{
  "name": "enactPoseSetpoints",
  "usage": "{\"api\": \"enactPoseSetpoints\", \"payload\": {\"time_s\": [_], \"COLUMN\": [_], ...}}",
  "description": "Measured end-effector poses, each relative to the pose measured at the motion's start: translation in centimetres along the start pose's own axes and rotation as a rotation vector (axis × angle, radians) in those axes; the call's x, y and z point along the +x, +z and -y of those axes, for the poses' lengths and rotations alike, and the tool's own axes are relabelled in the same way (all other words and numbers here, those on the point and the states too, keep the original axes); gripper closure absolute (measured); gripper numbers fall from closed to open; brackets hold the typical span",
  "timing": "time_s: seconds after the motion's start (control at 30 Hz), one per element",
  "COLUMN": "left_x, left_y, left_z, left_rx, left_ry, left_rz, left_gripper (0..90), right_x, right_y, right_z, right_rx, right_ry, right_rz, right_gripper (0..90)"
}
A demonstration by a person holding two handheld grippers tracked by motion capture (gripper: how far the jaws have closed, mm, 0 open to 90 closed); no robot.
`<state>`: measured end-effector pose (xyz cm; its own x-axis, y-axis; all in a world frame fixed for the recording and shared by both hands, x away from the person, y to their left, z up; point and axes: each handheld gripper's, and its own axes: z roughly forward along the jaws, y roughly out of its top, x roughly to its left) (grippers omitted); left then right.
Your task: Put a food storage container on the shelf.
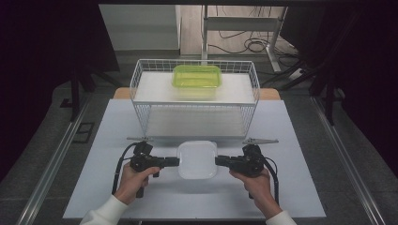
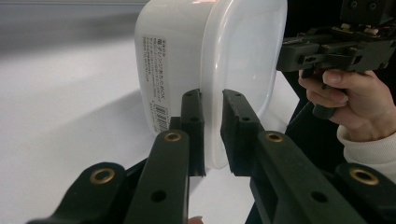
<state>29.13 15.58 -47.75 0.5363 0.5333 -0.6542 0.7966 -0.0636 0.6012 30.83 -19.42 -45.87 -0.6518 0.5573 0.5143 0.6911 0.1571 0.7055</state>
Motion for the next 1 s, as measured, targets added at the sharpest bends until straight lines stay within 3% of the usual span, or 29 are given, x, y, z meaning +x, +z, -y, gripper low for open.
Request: {"api": "enactPoseSetpoints", "payload": {"time_s": [0.73,1.0], "left_x": [-1.1,-1.8], "left_y": [-1.2,-1.9], "left_z": [-1.0,-1.8], "left_rx": [-0.03,-0.046], "left_ry": [0.039,0.076], "left_rz": [0.012,0.023], "left_gripper": [79.7,80.3], "right_x": [1.3,1.5], "right_y": [-1.0,-1.3], "right_z": [-1.0,-1.5], "right_rx": [-0.028,-0.039], "right_ry": [-0.04,-0.053], "right_rz": [-0.015,-0.01], "right_gripper": [78.7,78.4]}}
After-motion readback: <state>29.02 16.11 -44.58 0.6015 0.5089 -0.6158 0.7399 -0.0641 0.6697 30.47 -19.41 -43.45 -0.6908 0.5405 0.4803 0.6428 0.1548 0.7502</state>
